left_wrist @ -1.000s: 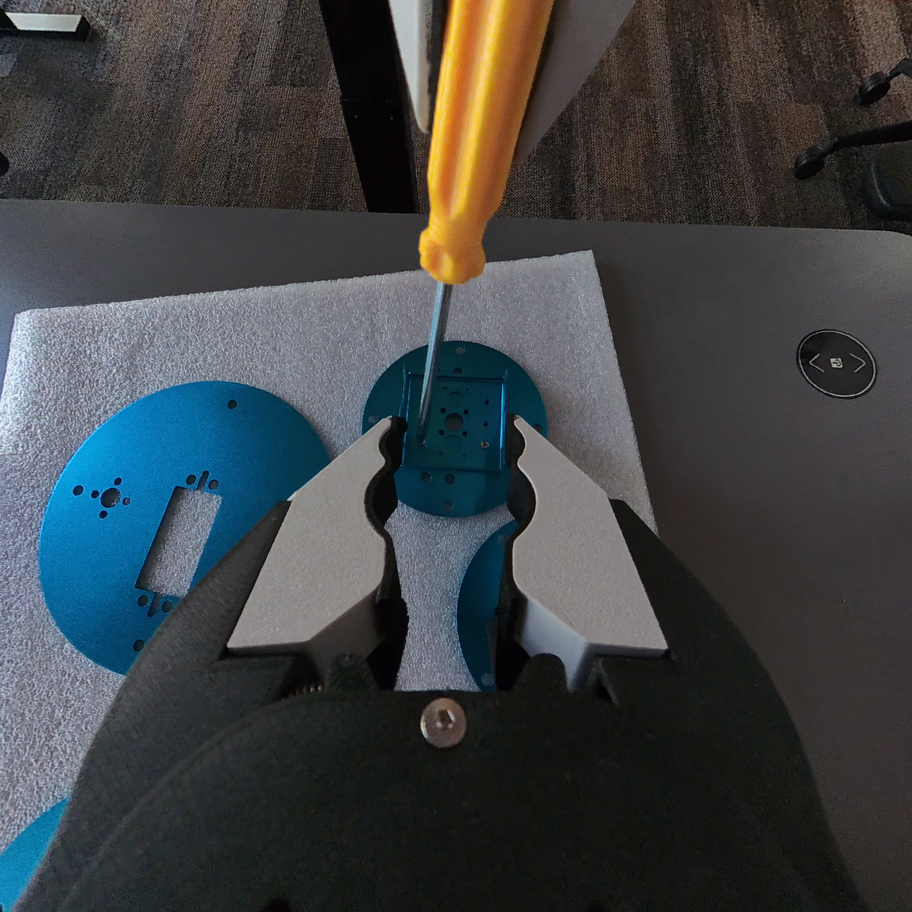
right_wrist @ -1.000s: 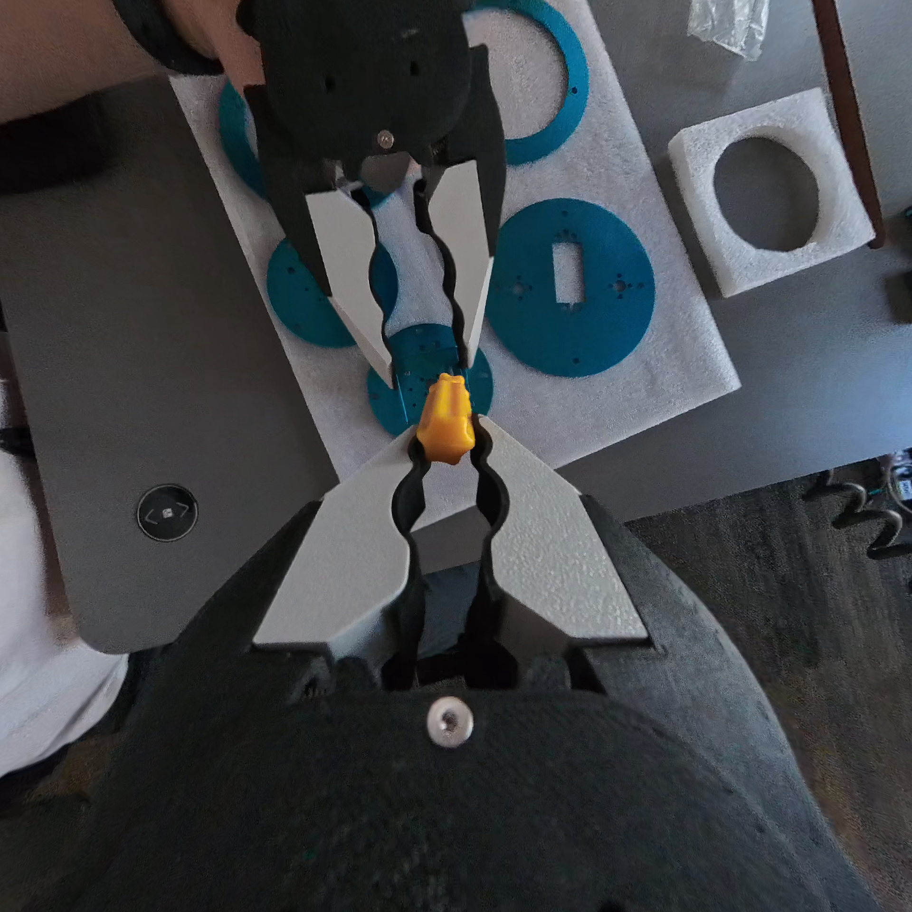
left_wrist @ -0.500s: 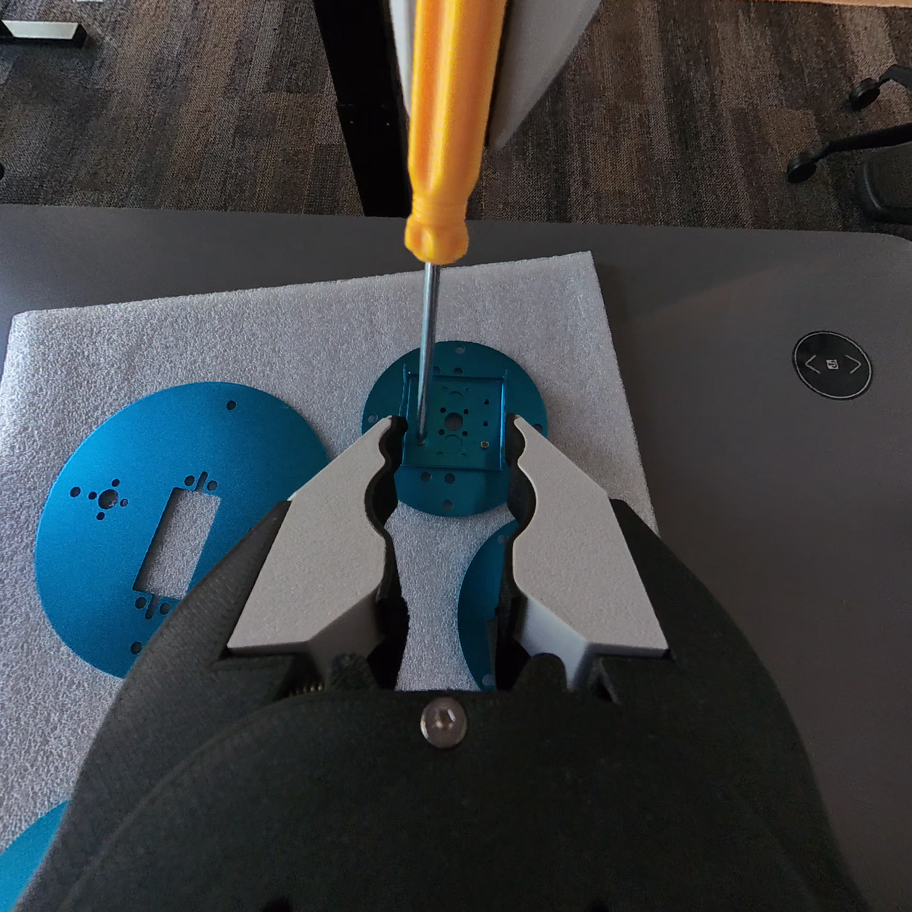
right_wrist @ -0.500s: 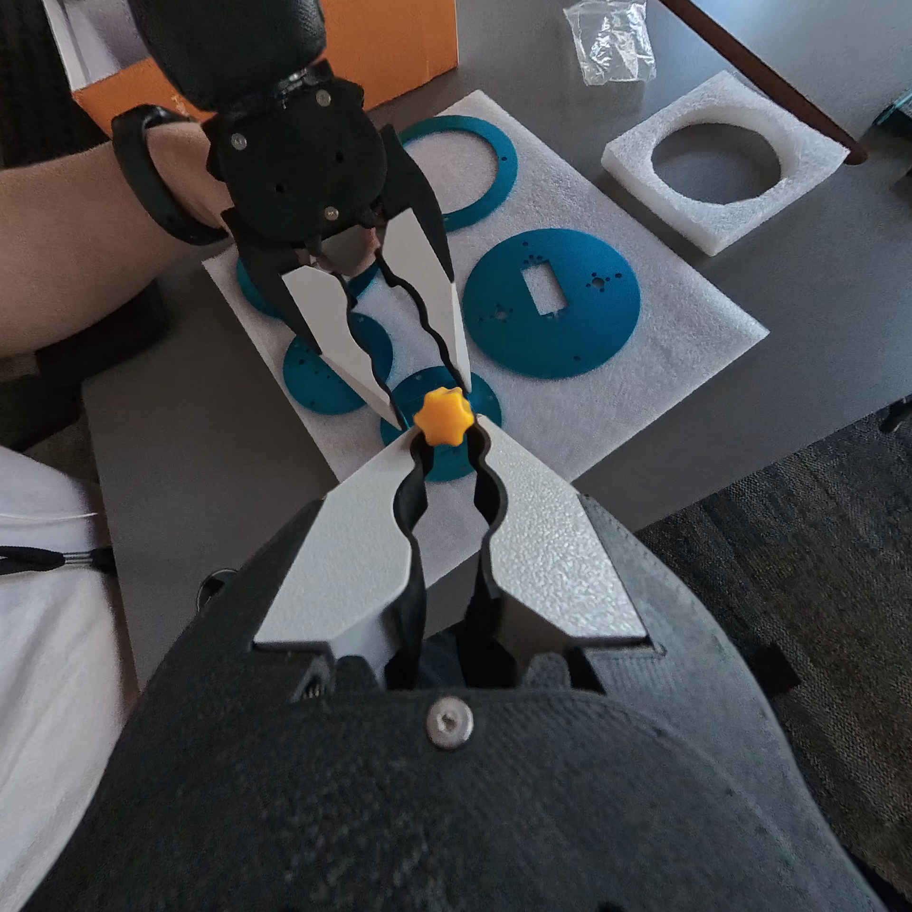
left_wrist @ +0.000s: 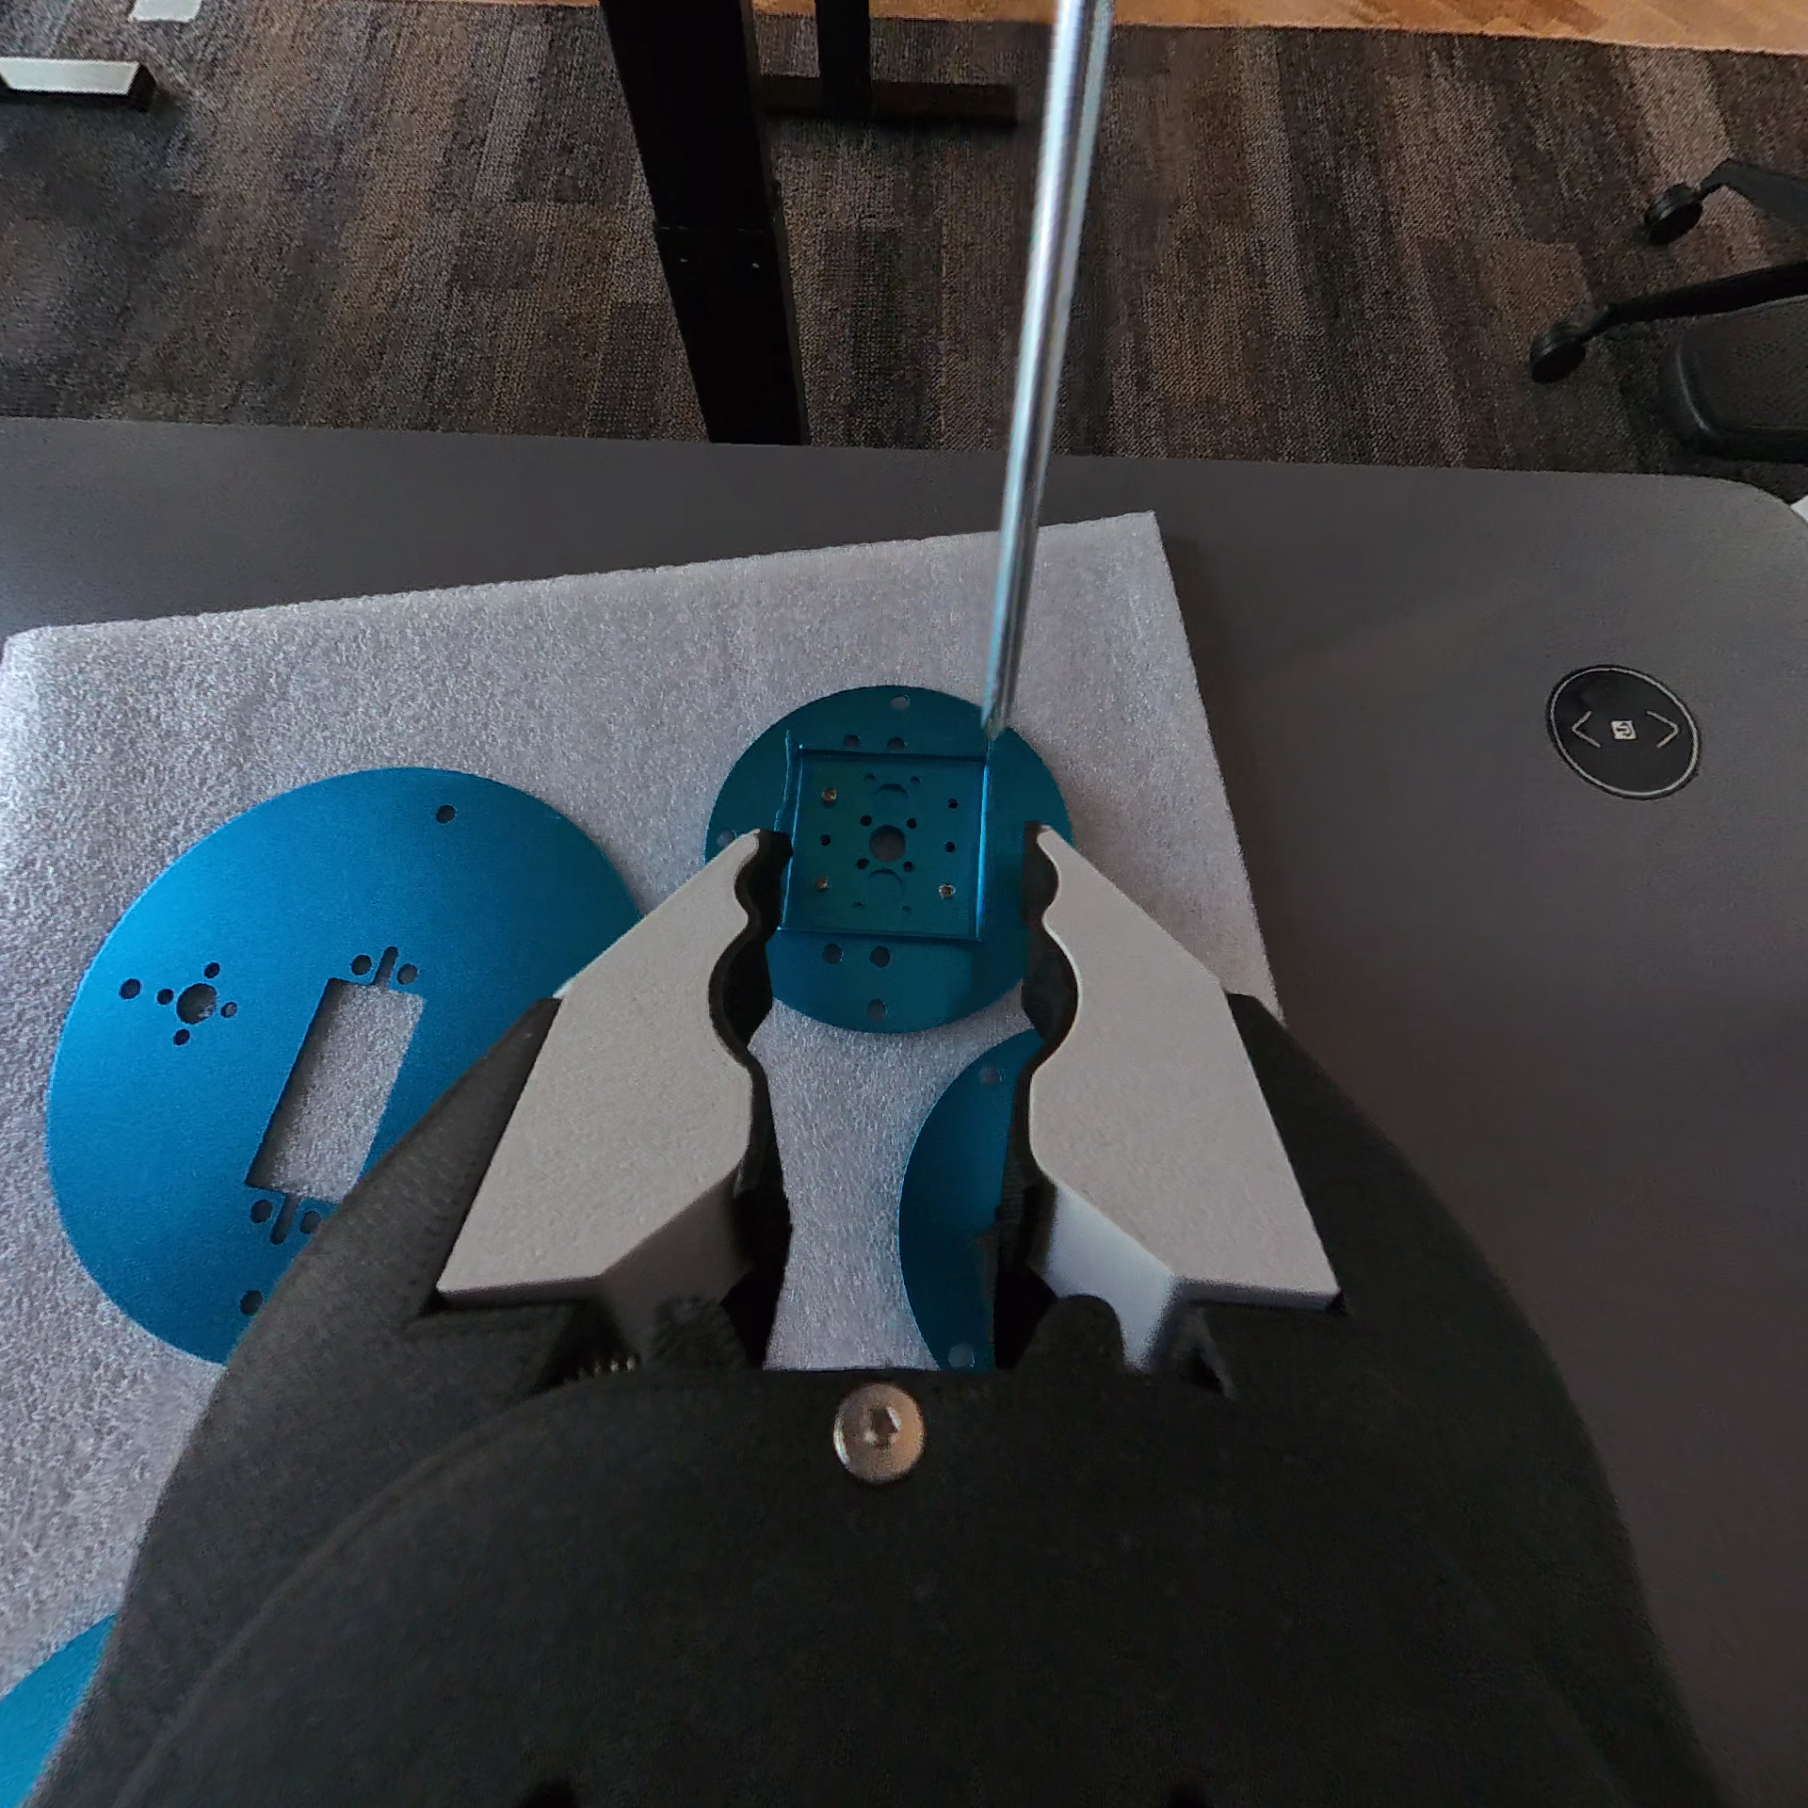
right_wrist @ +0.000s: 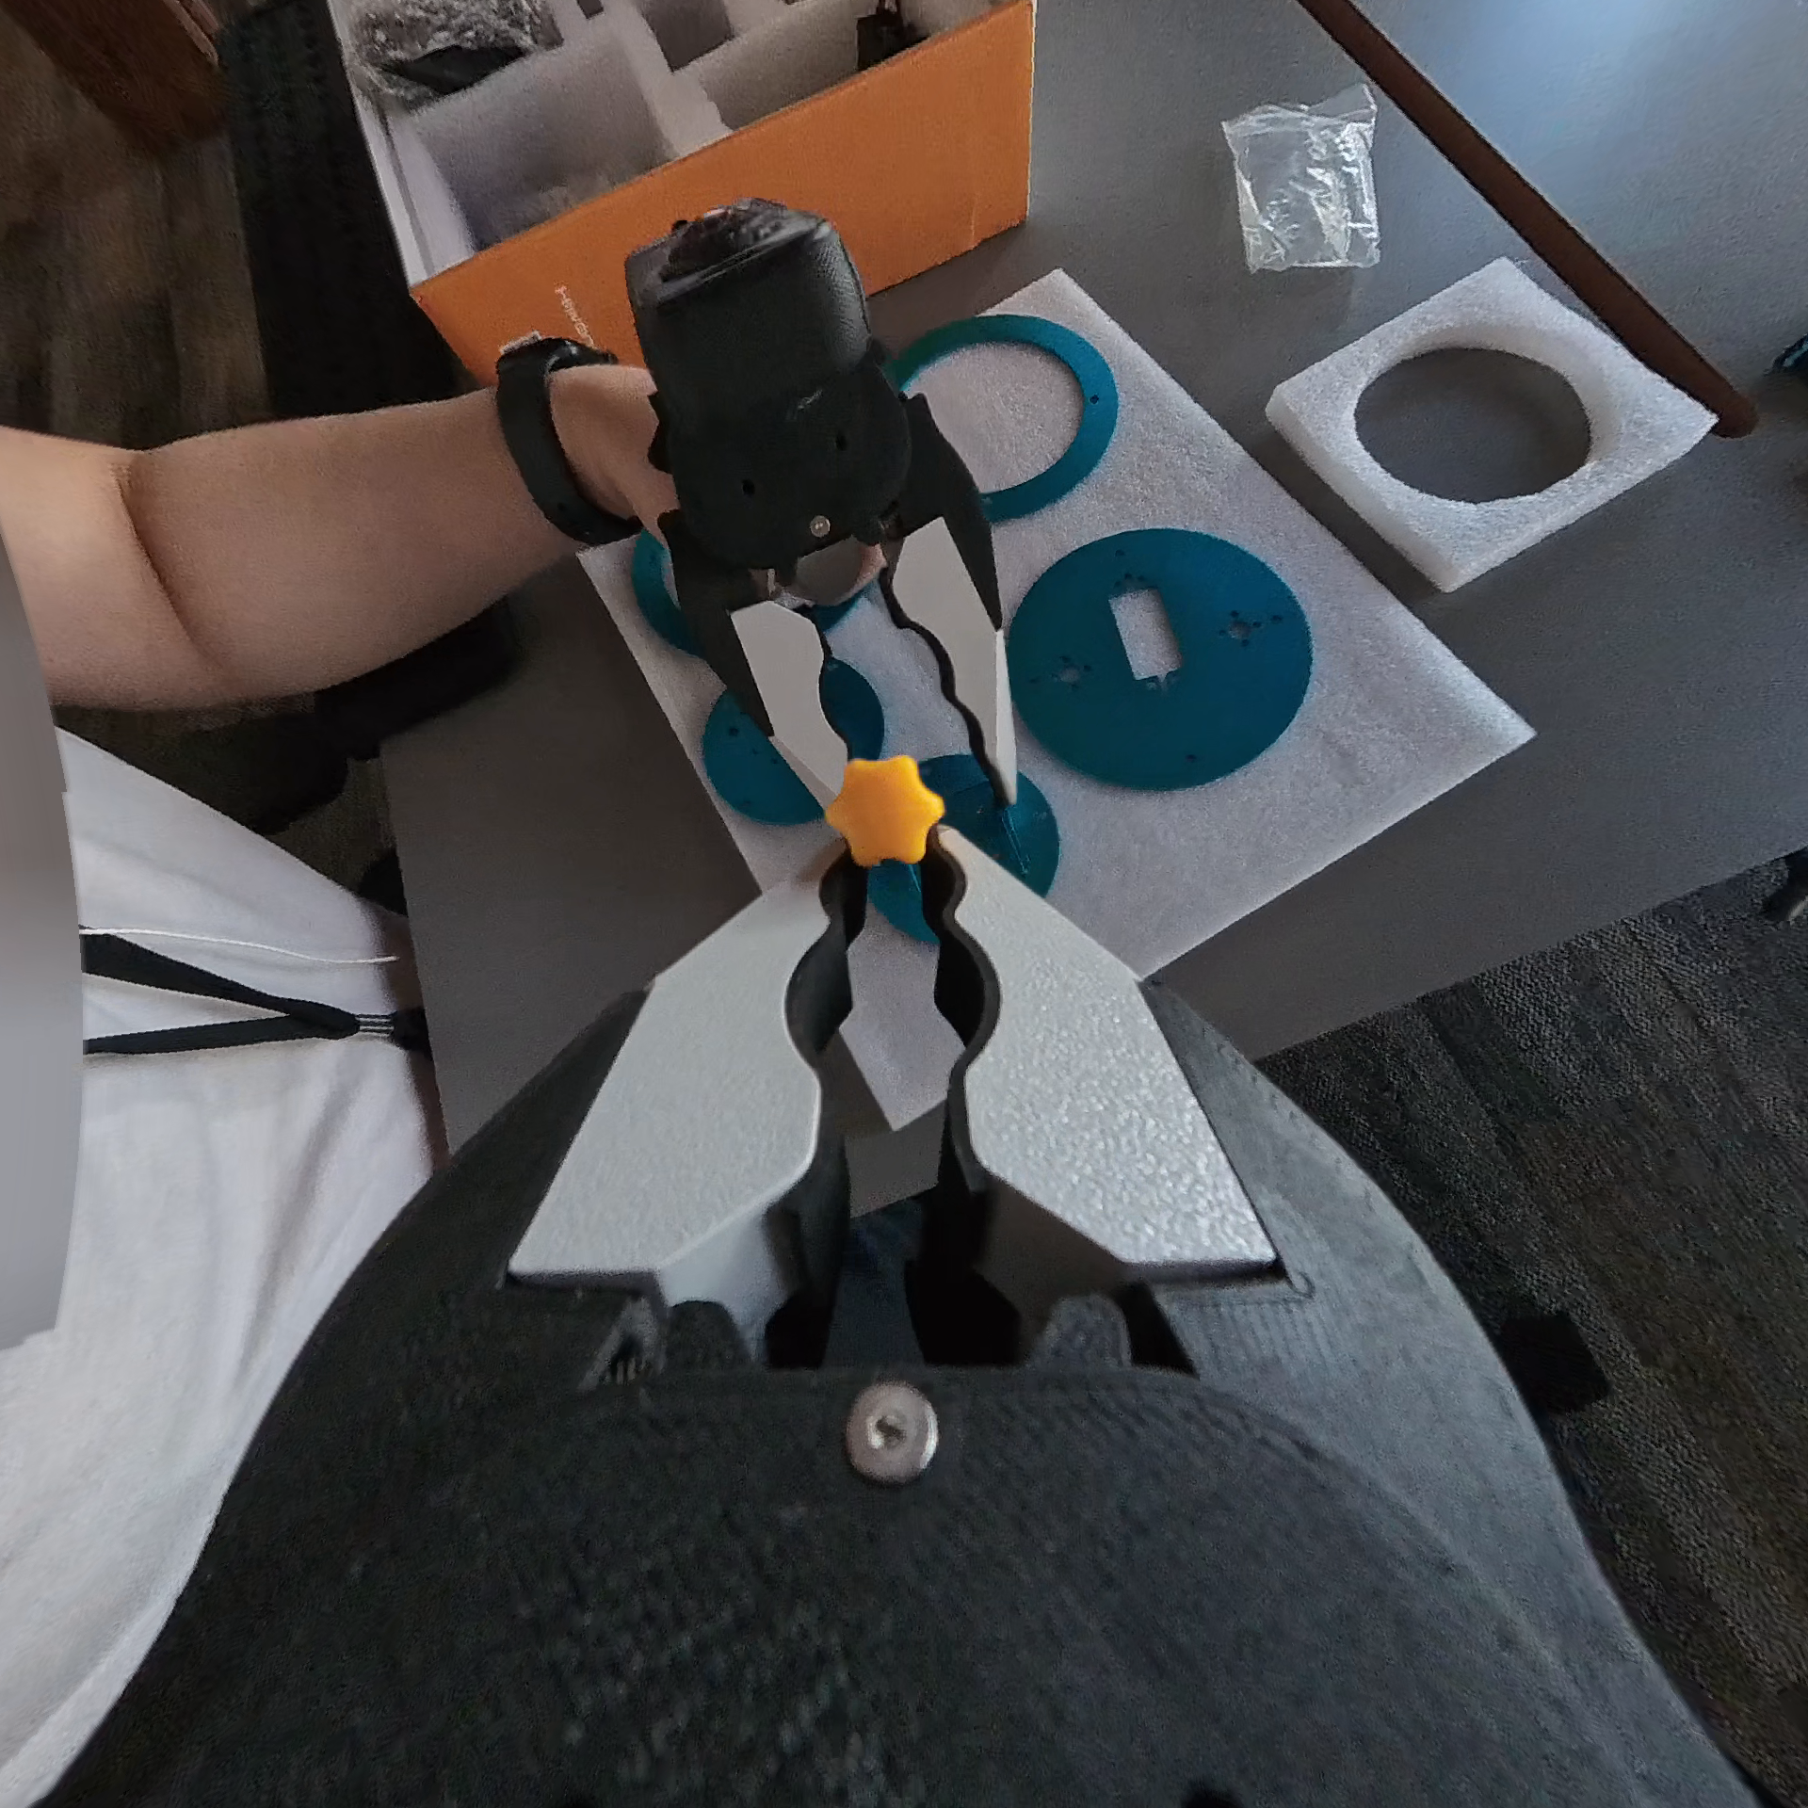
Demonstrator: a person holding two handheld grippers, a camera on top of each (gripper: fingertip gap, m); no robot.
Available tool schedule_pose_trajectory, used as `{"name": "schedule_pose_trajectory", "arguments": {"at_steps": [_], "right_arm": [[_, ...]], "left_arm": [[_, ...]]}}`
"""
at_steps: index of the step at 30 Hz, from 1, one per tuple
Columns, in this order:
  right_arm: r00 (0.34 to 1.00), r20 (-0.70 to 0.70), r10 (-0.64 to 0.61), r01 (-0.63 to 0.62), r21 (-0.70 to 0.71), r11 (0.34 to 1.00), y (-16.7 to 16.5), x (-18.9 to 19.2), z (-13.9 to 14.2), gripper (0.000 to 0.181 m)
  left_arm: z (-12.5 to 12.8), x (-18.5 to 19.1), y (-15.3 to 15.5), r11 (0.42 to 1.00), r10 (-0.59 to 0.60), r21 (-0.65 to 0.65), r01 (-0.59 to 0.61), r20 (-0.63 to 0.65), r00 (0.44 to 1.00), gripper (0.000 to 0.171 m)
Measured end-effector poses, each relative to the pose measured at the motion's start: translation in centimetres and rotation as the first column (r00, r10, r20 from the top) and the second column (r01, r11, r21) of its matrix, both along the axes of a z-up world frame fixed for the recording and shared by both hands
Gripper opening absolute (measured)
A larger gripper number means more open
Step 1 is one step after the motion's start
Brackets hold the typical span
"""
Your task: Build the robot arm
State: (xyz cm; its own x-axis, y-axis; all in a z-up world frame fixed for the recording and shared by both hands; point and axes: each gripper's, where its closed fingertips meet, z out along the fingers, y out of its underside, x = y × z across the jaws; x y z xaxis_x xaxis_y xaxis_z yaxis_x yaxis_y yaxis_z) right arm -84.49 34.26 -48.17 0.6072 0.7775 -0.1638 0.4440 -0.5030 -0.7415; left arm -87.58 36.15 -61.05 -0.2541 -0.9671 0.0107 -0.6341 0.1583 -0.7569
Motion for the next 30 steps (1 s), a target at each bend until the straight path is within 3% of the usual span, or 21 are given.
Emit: {"name": "schedule_pose_trajectory", "arguments": {"at_steps": [5, 18, 30], "right_arm": [[0.998, -0.037, -0.054, 0.054, -0.003, 0.999, -1.0, 1.4, -0.5, 0.01], [0.996, -0.046, -0.081, 0.081, -0.007, 0.997, -1.4, 2.5, -1.3, 0.01], [0.99, -0.067, -0.122, 0.122, -0.013, 0.992, -1.3, 3.3, -2.7, 0.01]], "left_arm": [[-0.2, 0.1, 0.4, 0.997, 0.005, 0.083, -0.004, -0.013, 1.0, 0.041], [0.6, 0.1, 0.2, 0.996, -0.003, 0.093, 0.002, 0.006, 1.0, 0.041], [2.3, -1.4, 2.1, 0.995, 0.064, 0.08, -0.067, 0.04, 0.997, 0.041]]}}
